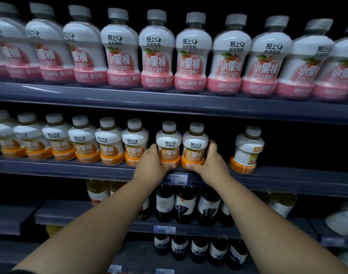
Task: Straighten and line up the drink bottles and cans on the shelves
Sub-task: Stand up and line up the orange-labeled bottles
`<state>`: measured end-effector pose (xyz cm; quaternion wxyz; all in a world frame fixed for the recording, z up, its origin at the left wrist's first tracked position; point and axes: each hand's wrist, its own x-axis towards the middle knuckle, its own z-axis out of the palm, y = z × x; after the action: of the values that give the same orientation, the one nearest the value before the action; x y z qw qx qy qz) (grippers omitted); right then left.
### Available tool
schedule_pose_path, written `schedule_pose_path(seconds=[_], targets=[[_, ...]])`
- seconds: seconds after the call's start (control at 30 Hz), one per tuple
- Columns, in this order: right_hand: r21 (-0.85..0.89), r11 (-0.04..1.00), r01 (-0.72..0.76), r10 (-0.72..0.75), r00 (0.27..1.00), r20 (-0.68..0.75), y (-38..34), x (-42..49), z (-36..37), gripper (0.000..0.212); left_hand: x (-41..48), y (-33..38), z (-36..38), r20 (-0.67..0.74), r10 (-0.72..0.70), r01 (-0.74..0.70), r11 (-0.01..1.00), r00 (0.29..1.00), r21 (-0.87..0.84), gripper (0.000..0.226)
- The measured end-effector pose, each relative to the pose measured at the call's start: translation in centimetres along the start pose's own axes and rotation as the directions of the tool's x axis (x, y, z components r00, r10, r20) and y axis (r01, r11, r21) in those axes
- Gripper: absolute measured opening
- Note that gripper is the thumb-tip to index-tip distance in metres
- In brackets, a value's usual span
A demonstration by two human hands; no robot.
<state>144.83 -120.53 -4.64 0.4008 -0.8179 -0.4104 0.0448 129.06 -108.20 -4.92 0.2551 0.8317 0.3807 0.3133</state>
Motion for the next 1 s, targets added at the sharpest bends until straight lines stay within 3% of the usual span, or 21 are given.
schedule_pose_path(seconds=[0.3, 0.47, 0.6, 0.8, 1.0], targets=[[0.089, 0.996, -0.015, 0.009, 0.998, 0.063, -1.7, 0.0, 1.5, 0.1, -2.3, -1.9, -3.8, -0.079, 0.066, -0.06, 0.995, 0.995, 0.085, 0.05], [0.162, 0.987, -0.002, -0.01, 0.997, 0.071, -1.6, -0.7, 1.2, 0.098, -3.1, -1.2, -3.3, 0.01, 0.104, -0.105, 0.993, 0.994, 0.053, 0.052], [0.186, 0.983, -0.014, 0.015, 1.0, -0.003, -0.3, -1.9, -0.2, 0.106, -3.7, 0.8, -1.6, 0.039, 0.192, -0.192, 0.981, 0.981, -0.001, 0.049], [0.286, 0.958, -0.018, 0.075, 0.979, -0.19, 3.5, -3.9, -4.1, 0.071, -4.4, 4.8, 1.8, 0.089, 0.284, -0.277, 0.957, 0.955, -0.086, 0.052], [0.266, 0.963, -0.044, 0.14, 0.926, -0.351, 7.7, -4.4, -7.6, 0.049, -4.8, 8.4, 5.4, 0.116, 0.285, -0.274, 0.957, 0.952, -0.097, 0.053]])
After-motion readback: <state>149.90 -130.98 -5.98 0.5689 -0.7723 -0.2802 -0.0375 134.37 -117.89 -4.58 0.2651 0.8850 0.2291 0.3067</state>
